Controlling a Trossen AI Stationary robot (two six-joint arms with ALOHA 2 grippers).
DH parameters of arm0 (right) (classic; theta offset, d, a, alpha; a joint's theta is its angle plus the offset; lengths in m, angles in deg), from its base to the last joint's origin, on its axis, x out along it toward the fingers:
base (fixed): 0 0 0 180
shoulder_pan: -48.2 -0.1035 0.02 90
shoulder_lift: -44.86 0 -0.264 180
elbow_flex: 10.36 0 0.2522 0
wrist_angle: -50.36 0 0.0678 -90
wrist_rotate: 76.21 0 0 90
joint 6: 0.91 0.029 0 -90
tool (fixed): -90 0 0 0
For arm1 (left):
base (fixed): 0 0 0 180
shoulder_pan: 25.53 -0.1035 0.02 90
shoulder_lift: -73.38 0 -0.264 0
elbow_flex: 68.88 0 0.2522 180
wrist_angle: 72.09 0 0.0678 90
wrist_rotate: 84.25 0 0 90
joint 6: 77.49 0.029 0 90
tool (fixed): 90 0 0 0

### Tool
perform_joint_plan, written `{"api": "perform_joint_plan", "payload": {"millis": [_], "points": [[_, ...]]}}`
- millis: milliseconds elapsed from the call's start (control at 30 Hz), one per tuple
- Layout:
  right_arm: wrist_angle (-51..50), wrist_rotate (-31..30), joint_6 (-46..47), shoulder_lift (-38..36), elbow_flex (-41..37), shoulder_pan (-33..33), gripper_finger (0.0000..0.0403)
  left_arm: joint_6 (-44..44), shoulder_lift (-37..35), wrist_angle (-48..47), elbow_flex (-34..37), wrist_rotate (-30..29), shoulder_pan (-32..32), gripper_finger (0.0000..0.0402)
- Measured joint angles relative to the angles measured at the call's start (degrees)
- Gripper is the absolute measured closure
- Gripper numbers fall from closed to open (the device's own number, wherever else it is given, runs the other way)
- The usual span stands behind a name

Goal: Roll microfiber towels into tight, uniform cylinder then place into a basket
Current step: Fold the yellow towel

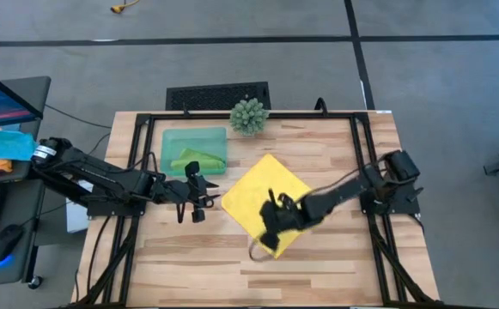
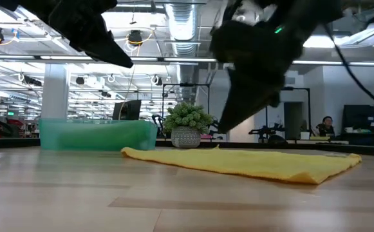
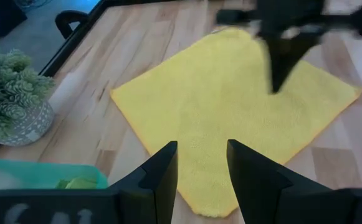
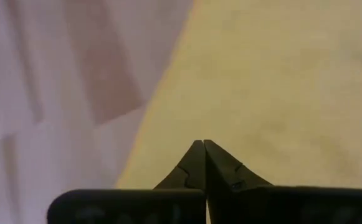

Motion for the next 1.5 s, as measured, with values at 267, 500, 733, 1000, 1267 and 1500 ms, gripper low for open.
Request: {"api": "perform_joint_plan", "payload": {"millis": [267, 500, 733, 1000, 1267, 1500], "points": [[-0.4, -8.5, -0.1, 0.0, 0.1, -12.4, 0.0377, 0.2, 0.0, -2.7, 0.0, 1.5, 0.0, 0.0253], [0.4, -9.1, -0.8, 0.9, 0.2, -17.4, 0.0374, 3.0, 0.0, -7.7, 0.0, 2.8, 0.0, 0.0192], [1.4, -7.4, -1.3, 1.0, 0.2, -17.8, 0.0341, 8.2, 1.6, -9.6, 0.1, 8.7, 0.3, 0.0163], [2.4, -7.3, -2.1, 1.0, 0.2, -17.7, 0.0248, 17.5, 14.2, -3.4, 0.1, 8.6, 0.5, 0.0162], [2.3, -6.4, -3.1, 1.0, 0.1, -18.6, 0.0171, 19.2, 24.9, 2.8, 0.1, 6.0, 0.5, 0.0162], [2.6, -6.4, -3.1, 1.1, 0.1, -19.4, 0.0163, 21.9, 29.6, 9.6, -0.2, 1.8, 0.6, 0.0162]]}}
